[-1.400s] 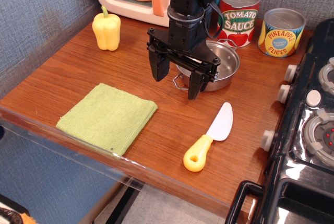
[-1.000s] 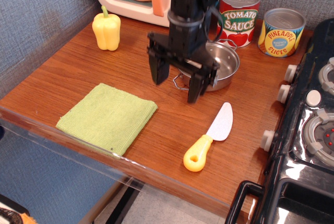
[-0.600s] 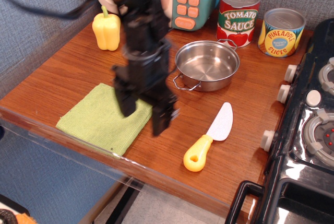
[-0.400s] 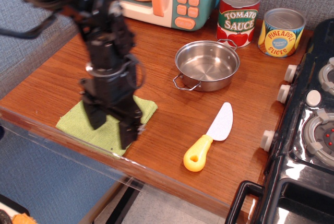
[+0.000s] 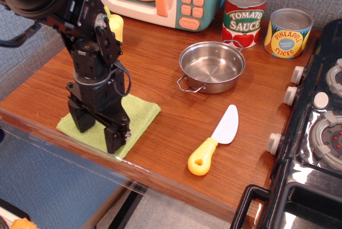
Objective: PLACE THE YELLOW TOPWEL SIDE IF THE TABLE
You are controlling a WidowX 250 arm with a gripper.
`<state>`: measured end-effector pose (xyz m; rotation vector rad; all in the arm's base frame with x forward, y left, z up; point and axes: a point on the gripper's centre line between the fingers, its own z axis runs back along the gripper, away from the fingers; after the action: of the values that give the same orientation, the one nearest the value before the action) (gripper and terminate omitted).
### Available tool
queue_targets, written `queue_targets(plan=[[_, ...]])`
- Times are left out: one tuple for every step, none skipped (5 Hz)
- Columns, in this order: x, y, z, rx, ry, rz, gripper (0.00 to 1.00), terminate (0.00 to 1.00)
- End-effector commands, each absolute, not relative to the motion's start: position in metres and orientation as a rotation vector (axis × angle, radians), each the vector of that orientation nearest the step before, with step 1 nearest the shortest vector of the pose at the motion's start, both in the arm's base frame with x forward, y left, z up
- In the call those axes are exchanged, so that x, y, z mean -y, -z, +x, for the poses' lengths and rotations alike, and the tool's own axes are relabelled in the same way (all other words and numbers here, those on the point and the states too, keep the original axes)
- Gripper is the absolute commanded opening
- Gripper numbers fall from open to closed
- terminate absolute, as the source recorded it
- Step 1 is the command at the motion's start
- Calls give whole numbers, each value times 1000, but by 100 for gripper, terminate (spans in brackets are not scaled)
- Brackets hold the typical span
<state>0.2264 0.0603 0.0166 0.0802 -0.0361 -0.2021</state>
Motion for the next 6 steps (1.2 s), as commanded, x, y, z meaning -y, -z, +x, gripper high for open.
queue_targets(plan=[[-80, -32, 246, 87, 145, 78, 100, 0], [-86, -11, 248, 33, 132, 91, 100, 0], [-92, 14, 247, -23, 126, 86, 100, 0], [-93, 28, 247, -65, 135, 101, 100, 0], [-108, 29, 247, -69, 114, 129, 100, 0], [-138, 23, 247, -57, 40, 142, 100, 0]])
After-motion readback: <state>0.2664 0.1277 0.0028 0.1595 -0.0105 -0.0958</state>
